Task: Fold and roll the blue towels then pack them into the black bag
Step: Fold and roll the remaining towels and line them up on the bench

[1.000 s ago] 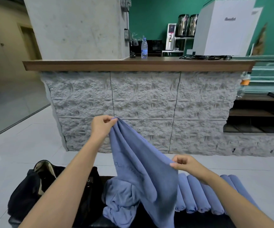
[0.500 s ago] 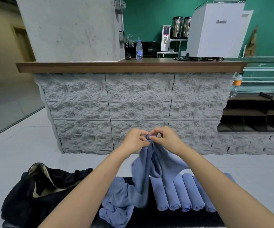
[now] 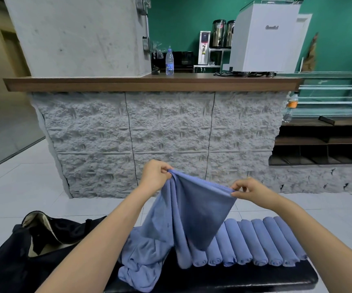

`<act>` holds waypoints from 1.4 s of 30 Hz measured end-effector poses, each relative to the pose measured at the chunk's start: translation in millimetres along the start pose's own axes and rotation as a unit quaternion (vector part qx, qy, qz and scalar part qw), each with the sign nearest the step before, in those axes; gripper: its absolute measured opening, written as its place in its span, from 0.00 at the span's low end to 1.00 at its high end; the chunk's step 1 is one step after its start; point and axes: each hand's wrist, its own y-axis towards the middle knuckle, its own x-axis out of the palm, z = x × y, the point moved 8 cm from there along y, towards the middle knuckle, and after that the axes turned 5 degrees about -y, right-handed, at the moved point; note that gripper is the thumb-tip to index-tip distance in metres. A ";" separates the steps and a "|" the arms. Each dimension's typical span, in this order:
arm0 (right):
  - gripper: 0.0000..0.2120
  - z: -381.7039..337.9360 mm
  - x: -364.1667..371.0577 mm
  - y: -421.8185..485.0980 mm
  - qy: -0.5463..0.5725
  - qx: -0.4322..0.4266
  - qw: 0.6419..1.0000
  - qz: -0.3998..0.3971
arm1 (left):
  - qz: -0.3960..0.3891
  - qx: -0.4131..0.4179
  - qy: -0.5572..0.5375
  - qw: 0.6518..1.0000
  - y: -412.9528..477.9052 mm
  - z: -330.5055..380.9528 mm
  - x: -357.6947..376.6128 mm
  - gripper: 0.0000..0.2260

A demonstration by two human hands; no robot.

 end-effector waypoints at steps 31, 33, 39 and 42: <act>0.08 -29.4 -20.1 10.0 0.321 0.099 0.912 0.237 | -0.187 -0.102 -0.247 0.945 -63.0 -70.3 27.8 0.04; 0.10 -16.3 -7.3 12.6 0.314 0.144 0.913 0.219 | -0.146 -0.123 -0.340 0.921 -62.0 -73.0 24.6 0.03; 0.20 -7.4 18.2 14.3 0.099 0.289 0.941 0.142 | -0.036 -0.231 -0.408 0.883 -52.5 -65.3 38.3 0.02; 0.18 -32.9 31.6 19.8 0.130 0.268 0.947 0.122 | 0.003 -0.239 -0.373 0.897 -47.9 -54.1 52.9 0.04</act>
